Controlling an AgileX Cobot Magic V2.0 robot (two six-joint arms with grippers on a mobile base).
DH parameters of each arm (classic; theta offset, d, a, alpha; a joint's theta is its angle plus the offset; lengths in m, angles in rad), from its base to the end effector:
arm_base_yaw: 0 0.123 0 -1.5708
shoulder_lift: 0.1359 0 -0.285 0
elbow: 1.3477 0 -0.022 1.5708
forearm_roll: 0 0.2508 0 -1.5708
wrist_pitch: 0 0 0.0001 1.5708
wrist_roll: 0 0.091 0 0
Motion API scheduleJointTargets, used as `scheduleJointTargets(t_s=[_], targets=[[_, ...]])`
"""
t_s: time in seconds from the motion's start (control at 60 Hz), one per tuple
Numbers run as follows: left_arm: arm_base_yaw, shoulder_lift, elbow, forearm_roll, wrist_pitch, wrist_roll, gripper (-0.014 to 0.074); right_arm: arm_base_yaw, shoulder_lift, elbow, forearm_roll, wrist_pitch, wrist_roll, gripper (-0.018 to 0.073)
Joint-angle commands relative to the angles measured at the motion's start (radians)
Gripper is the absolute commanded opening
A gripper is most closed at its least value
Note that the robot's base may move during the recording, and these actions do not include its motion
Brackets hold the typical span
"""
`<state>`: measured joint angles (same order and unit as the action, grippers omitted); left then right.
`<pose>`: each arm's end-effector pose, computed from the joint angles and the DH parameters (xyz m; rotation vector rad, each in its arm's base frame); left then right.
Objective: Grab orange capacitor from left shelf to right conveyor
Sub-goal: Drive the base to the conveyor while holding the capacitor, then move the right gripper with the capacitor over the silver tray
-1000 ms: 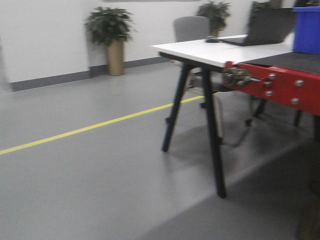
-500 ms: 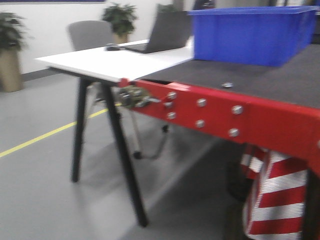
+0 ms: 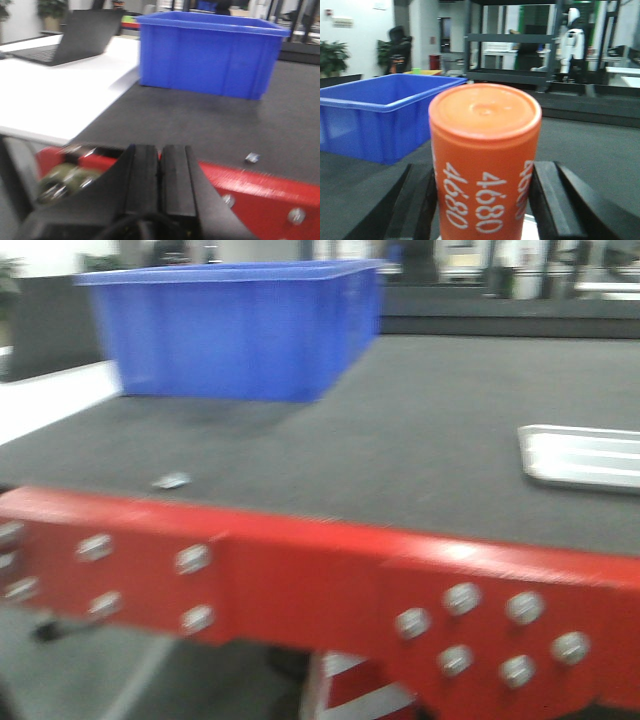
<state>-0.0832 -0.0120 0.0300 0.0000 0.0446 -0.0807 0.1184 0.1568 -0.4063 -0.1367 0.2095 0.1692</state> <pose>0.0566 -0.0047 0.1996 0.0019 1.5476 -0.1298 0.0468 0.0030 0.3205 -0.0366 1.4421 0.1058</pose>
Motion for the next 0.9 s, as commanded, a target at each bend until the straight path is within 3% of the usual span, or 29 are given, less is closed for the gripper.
scheduleJointTargets(t_s=[0.0, 0.883], targets=[[0.0, -0.02, -0.004, 0.0, -0.082, 0.0, -0.0105, -0.005, 0.012, -0.026, -0.008, -0.09, -0.002, 0.0171], [0.0, -0.02, -0.004, 0.0, -0.082, 0.0, -0.0105, -0.005, 0.012, -0.026, -0.008, -0.09, -0.002, 0.0171]])
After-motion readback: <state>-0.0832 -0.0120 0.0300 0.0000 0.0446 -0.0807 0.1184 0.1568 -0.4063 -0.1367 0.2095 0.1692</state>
